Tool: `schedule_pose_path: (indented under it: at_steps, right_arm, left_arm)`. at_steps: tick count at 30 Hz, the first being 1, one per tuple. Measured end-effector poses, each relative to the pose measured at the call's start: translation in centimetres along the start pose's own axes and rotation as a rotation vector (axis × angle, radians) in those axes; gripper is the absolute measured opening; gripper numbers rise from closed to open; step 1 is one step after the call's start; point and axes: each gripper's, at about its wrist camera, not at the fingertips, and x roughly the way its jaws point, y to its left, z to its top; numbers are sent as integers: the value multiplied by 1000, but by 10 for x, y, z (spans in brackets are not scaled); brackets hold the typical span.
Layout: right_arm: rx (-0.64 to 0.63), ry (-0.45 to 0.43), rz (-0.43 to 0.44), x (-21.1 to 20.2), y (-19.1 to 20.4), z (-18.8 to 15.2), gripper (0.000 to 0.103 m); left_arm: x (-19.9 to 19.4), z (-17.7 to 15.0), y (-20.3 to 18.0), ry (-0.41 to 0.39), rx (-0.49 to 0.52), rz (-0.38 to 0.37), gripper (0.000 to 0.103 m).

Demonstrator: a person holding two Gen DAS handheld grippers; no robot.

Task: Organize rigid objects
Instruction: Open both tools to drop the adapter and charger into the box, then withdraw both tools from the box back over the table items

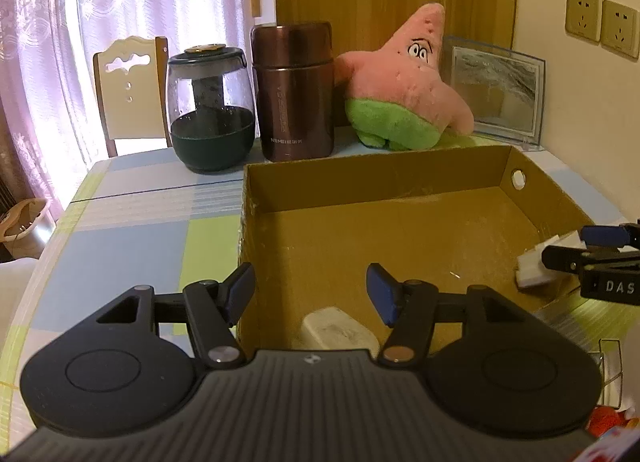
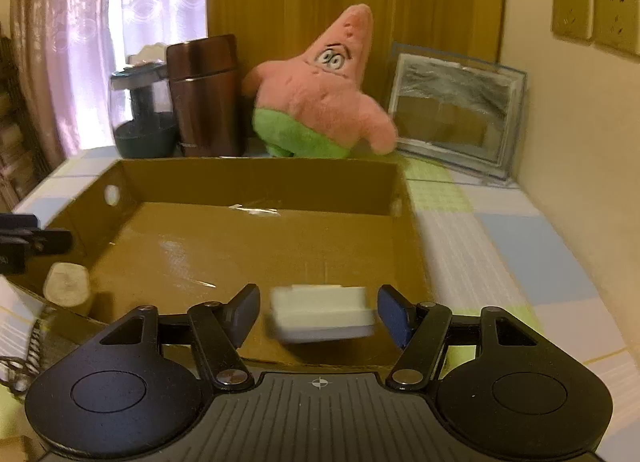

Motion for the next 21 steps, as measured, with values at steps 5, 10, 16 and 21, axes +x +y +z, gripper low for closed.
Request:
schedule_pose_path:
  at_steps: [5, 10, 16, 21]
  right_arm:
    - [-15, -9, 6, -3, -1, -3, 71]
    - [-22, -27, 18, -10, 0, -2, 75]
    - [-7, -61, 14, -23, 0, 3, 76]
    - [21, -77, 7, -36, 0, 7, 77]
  left_arm:
    - [-4, 1, -3, -10, 12, -5, 59]
    - [-7, 2, -6, -16, 23, -14, 60]
    - [-14, 2, -10, -23, 33, -21, 60]
    - [-25, 0, -12, -26, 49, -24, 60]
